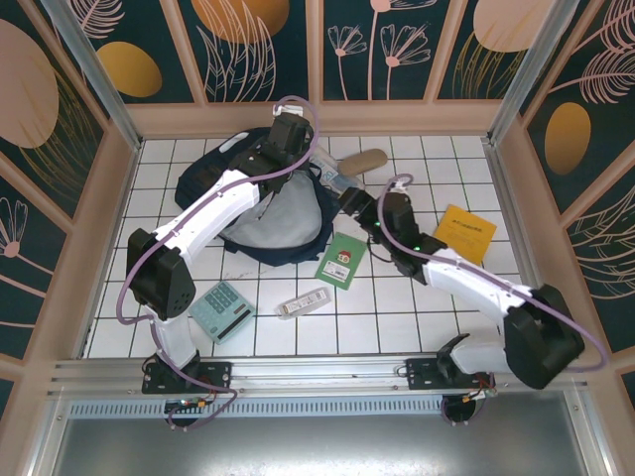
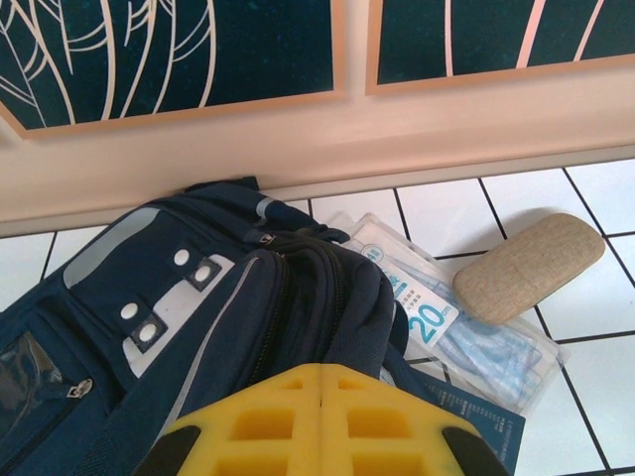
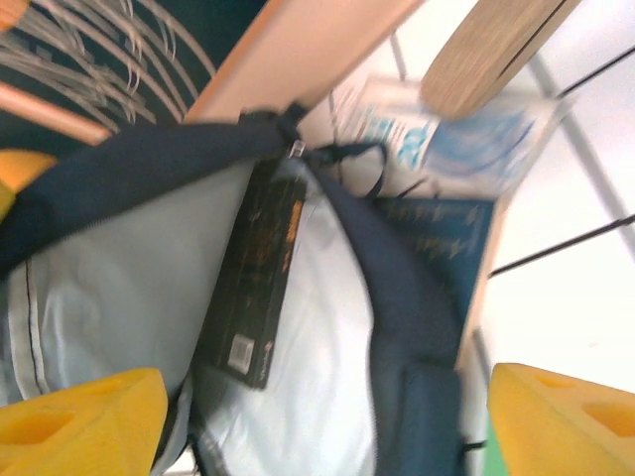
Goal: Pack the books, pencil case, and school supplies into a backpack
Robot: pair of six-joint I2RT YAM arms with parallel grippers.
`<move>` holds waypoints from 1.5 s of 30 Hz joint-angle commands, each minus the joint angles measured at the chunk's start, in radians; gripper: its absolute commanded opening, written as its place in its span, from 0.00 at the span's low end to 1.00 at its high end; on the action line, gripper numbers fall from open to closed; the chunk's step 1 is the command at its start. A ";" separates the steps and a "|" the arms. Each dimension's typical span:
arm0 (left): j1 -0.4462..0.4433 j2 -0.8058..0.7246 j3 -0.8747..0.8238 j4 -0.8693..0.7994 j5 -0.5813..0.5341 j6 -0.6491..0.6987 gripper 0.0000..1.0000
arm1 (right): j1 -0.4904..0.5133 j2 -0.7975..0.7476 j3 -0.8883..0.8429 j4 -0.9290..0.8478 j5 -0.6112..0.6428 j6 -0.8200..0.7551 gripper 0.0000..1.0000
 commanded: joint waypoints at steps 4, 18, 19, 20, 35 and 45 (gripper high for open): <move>0.008 -0.031 -0.005 0.080 -0.002 -0.019 0.00 | -0.163 -0.176 -0.134 -0.170 0.075 -0.126 0.88; 0.008 -0.019 -0.133 0.131 0.156 -0.074 0.00 | -0.591 -0.266 -0.270 -0.199 -0.002 -0.240 0.87; 0.008 -0.021 -0.142 0.136 0.164 -0.077 0.00 | -0.604 -0.268 -0.273 -0.199 0.004 -0.247 0.88; 0.009 -0.022 -0.148 0.139 0.178 -0.079 0.04 | -0.620 -0.272 -0.275 -0.199 0.010 -0.254 0.88; -0.029 -0.032 -0.227 0.323 0.483 -0.229 0.61 | -0.853 -0.147 -0.276 -0.092 -0.069 -0.240 0.89; -0.124 0.155 -0.140 0.353 0.506 -0.271 0.60 | -0.944 0.080 -0.174 -0.050 -0.135 -0.236 0.90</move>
